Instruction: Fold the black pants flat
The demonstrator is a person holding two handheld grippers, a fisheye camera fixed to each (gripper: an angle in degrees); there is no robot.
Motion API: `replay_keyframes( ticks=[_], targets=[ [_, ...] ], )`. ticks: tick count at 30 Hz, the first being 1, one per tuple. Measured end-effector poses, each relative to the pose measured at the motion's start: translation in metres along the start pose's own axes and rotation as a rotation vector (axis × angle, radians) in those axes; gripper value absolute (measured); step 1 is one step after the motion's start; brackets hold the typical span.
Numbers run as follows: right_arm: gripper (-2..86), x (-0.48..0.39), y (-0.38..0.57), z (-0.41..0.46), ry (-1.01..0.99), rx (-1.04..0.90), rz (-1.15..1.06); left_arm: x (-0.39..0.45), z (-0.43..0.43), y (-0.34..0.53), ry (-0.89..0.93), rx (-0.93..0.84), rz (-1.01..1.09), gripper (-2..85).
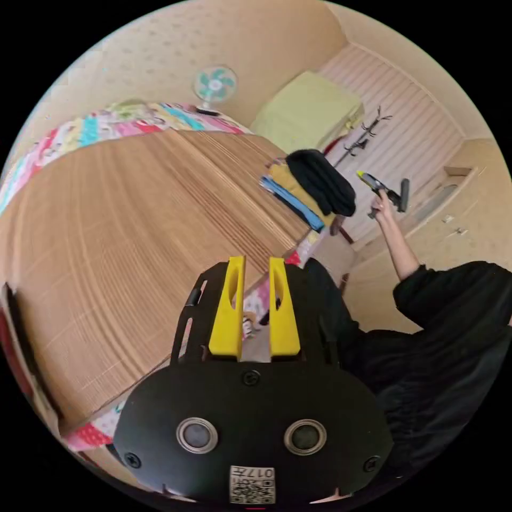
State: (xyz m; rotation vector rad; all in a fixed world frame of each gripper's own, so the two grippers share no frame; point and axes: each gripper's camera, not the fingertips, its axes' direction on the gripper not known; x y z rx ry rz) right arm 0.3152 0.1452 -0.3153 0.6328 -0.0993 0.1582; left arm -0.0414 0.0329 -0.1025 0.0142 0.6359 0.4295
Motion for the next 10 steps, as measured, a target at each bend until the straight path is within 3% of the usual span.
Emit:
replay_keyframes(
  ticks=[2, 5, 7, 10],
  targets=[
    [1.3, -0.032, 0.036, -0.016, -0.098, 0.069, -0.019, -0.036, -0.095, 0.046, -0.437, 0.162, -0.164, 9.2],
    [0.7, -0.067, 0.063, 0.000, -0.204, -0.003, -0.015, -0.089, -0.184, 0.092, -0.829, 0.300, -0.422, 11.5],
    [0.6, -0.081, 0.072, 0.018, -0.290, -0.062, 0.016, -0.140, -0.209, 0.106, -0.867, 0.221, -0.585, 13.3],
    [0.5, -0.094, 0.078, 0.043, -0.434, -0.151, 0.053, -0.227, -0.202, 0.132, -0.710, 0.039, -0.823, 12.5]
  ],
)
